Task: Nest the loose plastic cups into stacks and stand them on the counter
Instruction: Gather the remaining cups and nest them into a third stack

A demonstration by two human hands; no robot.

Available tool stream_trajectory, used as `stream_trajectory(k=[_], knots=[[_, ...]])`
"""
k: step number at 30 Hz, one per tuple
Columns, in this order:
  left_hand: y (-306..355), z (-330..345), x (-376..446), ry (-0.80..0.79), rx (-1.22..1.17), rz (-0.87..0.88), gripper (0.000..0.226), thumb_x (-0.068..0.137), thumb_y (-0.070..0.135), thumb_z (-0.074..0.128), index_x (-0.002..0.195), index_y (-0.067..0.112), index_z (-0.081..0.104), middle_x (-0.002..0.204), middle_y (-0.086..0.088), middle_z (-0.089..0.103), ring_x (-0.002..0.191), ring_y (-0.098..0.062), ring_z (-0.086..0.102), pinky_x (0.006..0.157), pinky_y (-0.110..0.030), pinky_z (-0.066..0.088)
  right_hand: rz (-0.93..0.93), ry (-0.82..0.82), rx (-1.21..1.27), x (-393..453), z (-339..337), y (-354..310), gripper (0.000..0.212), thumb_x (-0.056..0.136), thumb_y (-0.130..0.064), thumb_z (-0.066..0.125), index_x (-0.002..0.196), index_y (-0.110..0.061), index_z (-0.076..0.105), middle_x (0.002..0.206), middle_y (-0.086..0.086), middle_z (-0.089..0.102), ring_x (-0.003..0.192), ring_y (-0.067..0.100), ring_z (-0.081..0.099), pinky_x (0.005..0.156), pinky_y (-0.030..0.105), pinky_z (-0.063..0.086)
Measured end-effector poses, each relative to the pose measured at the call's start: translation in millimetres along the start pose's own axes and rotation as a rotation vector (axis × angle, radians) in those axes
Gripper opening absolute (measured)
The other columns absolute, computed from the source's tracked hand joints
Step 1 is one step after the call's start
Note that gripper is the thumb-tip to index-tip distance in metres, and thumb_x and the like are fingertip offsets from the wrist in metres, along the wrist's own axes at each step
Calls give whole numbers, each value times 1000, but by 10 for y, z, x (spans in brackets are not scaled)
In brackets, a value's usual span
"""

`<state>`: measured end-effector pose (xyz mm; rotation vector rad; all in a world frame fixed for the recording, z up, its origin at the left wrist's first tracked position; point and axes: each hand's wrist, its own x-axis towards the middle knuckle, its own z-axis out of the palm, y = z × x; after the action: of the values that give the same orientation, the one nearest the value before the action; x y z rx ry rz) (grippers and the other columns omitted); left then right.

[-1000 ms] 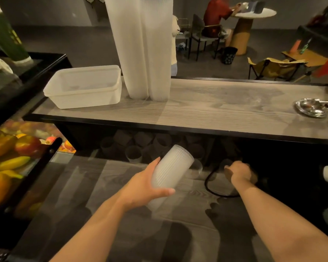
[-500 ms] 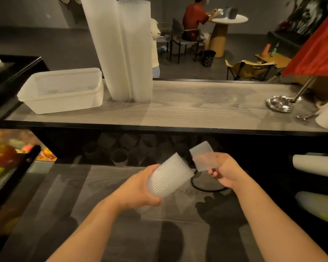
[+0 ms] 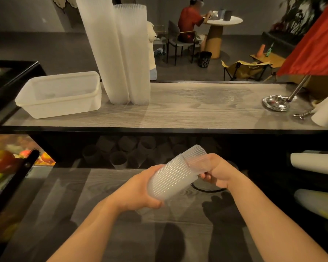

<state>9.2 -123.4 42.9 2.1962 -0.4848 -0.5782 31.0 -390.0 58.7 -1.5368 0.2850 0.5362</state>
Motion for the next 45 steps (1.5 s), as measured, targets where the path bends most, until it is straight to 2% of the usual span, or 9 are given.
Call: stream_trajectory(k=[9,14,24,28,33,36,39,42,45], knots=[[-27,-1,-10,-40,-50,3,91,68,31,86,128,71,31,121,36,49,114,10,51,86,-21,54,47,-69,37,-24,-82,-17,18,98,-8,54,100,-8,72,73,6,64,50,9,47,39,13,37],[-36,16,20,-51,-59,-22,94,64,33,86,131,70,32,124,30,52,115,3,54,94,-31,55,-47,-126,-142,10,-116,-11,27,99,-9,53,116,-19,71,75,2,66,49,8,46,41,15,35],[-61,61,115,-97,-38,-26,93,64,33,86,131,70,32,126,29,51,115,4,53,86,-21,52,-150,-224,-417,6,-192,-36,40,97,-9,57,128,-34,61,73,-7,67,46,3,48,42,16,36],[-31,86,158,-100,-41,-21,92,66,30,86,126,74,32,118,34,51,110,10,52,84,-20,53,-155,-205,-469,40,-87,58,46,94,-14,62,132,-39,55,95,-7,70,70,17,60,57,28,46],[2,86,206,-93,-10,-31,94,63,39,87,132,71,30,122,27,53,112,1,55,91,-31,56,-191,-169,-428,78,7,187,55,98,-23,56,146,-42,36,119,-12,59,99,13,64,79,28,58],[-8,113,227,-63,-5,-58,95,61,54,86,138,63,31,125,24,53,114,-5,56,96,-35,55,-191,-162,-402,107,-1,225,55,98,-26,56,146,-42,35,124,-14,57,106,6,60,90,25,55],[-28,138,240,-55,11,-78,95,62,62,83,141,58,31,126,23,53,113,-6,56,97,-34,54,-165,-174,-353,178,-61,232,47,100,-32,52,144,-39,40,125,-16,57,107,2,57,86,18,48],[-69,138,221,-14,32,-96,94,60,66,79,141,56,31,124,23,53,110,-5,57,94,-33,55,-103,31,-232,433,-244,400,47,100,-41,49,145,-29,45,120,-8,67,94,7,60,90,32,48],[-132,104,181,53,16,-126,89,59,70,74,137,59,32,120,24,56,107,-6,58,92,-33,55,75,420,-506,737,-587,714,60,97,-47,50,148,-18,36,133,9,59,116,32,56,102,45,43]])
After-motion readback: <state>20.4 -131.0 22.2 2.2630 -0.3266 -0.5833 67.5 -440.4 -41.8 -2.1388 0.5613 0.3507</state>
